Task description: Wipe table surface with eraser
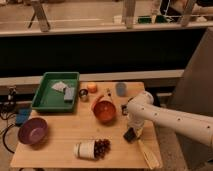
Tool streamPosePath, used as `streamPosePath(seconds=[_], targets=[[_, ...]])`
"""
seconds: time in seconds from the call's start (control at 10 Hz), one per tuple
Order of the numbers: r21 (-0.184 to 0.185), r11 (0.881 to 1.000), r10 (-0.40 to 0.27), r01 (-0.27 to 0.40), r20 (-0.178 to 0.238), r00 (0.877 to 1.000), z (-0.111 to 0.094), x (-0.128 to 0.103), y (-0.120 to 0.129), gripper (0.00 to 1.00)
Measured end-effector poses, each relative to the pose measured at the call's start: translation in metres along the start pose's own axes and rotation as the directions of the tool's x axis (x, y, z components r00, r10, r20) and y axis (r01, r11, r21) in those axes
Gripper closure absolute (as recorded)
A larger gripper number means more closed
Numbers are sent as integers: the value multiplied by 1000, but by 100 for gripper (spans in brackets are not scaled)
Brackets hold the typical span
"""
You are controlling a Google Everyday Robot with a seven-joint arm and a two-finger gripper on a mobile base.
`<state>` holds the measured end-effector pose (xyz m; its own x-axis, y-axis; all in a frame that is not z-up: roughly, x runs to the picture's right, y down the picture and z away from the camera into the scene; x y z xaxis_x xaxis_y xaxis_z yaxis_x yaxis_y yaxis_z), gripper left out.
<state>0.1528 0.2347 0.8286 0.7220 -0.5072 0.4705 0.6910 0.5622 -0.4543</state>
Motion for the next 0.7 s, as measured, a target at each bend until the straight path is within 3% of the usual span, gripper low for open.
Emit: streamPosePath(seconds=[0.4,0.7], targets=[[-4,1000,0,0,18,1000,14,5,-29,100],[-5,1000,4,-4,22,1000,11,4,-27,100]])
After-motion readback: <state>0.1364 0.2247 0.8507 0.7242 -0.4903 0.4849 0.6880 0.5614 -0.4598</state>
